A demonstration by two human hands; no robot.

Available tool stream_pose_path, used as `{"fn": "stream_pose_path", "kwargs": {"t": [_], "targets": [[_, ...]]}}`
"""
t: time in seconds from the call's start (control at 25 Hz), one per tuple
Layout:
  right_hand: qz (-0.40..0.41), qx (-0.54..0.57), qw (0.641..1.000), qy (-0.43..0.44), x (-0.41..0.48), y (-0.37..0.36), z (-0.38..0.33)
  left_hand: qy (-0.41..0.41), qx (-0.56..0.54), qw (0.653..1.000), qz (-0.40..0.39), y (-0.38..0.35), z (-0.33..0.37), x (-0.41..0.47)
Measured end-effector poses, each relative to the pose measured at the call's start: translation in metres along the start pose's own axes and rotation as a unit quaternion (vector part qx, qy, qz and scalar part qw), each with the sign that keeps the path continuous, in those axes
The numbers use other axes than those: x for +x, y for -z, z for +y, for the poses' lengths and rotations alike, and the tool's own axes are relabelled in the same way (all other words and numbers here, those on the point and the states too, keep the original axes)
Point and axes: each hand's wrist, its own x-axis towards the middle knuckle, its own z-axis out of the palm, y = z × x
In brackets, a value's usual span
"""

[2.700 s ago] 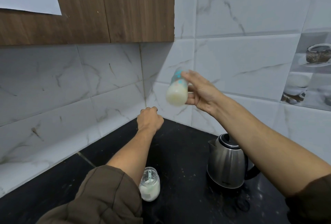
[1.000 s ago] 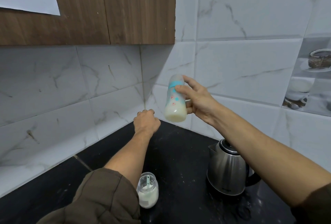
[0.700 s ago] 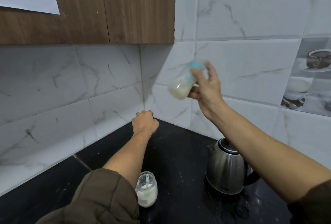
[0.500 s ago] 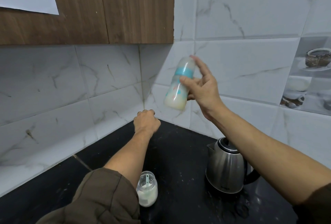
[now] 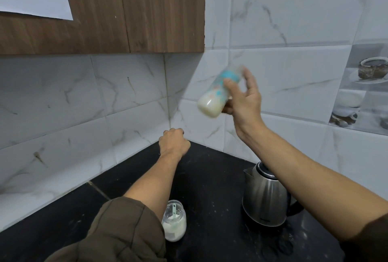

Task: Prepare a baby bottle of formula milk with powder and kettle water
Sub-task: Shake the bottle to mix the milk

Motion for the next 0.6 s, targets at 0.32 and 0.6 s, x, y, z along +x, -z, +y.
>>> {"fn": "stream_pose_path", "kwargs": {"t": [0.32,0.6], "targets": [[-0.187,-0.118,0.975,0.03,-0.017,0.0,0.001,0.013,0.003,1.0,-0.003,-0.002,-0.001,-0.003],[0.062,0.056,0.997,-0.002,0.012,-0.012,-0.014,-0.002,0.007,1.0,-0.002,-0.002,-0.002,0.0]]}}
